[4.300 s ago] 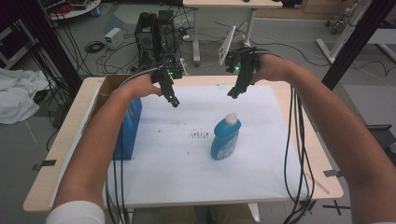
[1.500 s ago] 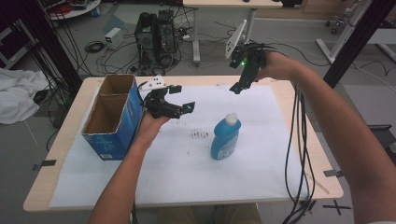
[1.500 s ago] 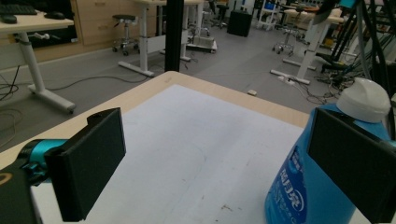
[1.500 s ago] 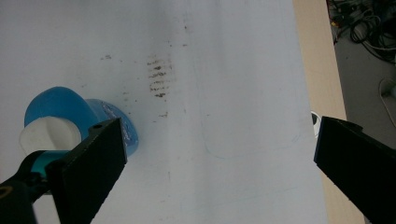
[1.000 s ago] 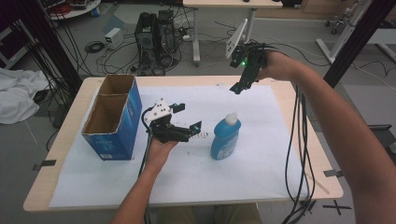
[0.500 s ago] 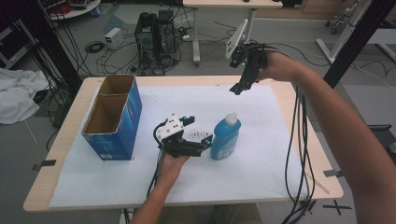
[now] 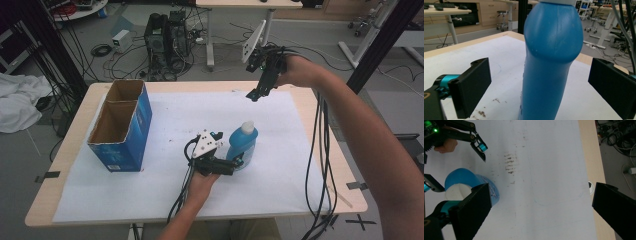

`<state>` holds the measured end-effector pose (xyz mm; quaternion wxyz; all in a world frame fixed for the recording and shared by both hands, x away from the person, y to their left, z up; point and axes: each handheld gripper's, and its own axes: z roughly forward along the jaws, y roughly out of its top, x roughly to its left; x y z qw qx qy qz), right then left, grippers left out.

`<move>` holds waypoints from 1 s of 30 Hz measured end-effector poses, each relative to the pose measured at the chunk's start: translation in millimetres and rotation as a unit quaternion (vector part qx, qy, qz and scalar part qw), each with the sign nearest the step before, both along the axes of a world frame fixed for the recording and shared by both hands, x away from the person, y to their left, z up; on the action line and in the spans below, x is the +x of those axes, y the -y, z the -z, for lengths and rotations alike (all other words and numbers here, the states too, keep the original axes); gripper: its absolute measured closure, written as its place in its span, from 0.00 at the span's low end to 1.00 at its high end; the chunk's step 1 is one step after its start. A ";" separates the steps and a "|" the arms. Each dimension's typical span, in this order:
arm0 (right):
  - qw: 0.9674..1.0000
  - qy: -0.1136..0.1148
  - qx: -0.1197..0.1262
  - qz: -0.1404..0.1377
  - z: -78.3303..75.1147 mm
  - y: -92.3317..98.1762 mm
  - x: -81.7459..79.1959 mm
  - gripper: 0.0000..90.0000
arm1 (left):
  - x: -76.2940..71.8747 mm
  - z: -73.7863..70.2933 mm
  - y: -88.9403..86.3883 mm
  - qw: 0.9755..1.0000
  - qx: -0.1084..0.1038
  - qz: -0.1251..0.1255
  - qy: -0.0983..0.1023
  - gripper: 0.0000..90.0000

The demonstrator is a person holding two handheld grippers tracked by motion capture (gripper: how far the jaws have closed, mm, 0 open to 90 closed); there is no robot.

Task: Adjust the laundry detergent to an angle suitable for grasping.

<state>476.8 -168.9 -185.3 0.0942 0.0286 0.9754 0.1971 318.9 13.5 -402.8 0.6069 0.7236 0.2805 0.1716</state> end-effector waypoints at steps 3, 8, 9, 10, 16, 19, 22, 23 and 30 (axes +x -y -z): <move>1.000 0.001 0.001 0.000 0.0 0.1 -0.2 0.02 | 0.8 2.6 5.2 1.000 0.018 0.004 0.000 0.05; 1.000 0.002 0.003 -0.004 -0.3 0.4 0.8 0.01 | 0.0 5.7 16.5 1.000 0.004 -0.005 -0.001 0.05; 1.000 0.001 0.003 0.001 -0.1 0.0 0.3 0.02 | 0.7 7.2 20.0 1.000 0.011 -0.004 -0.002 0.05; 1.000 0.001 0.003 0.001 -0.1 0.0 0.3 0.02 | 0.7 7.2 20.0 1.000 0.011 -0.004 -0.002 0.05; 1.000 0.000 0.002 0.000 -0.3 -0.4 0.0 0.02 | 3.6 12.0 30.3 1.000 0.003 -0.016 -0.010 0.05; 1.000 0.002 0.005 -0.003 -0.4 0.1 0.9 0.02 | 6.7 13.9 31.2 1.000 -0.001 -0.023 -0.013 0.05; 1.000 0.001 0.005 0.000 -0.7 0.4 0.6 0.02 | 7.6 14.8 32.4 1.000 0.001 -0.027 -0.012 0.05; 1.000 0.001 0.005 0.000 -0.6 0.4 0.9 0.02 | 8.4 15.5 33.4 1.000 -0.004 -0.027 -0.014 0.05; 1.000 0.003 0.008 -0.004 -0.2 0.0 2.4 0.02 | 12.4 17.5 35.9 1.000 -0.004 -0.027 -0.015 0.05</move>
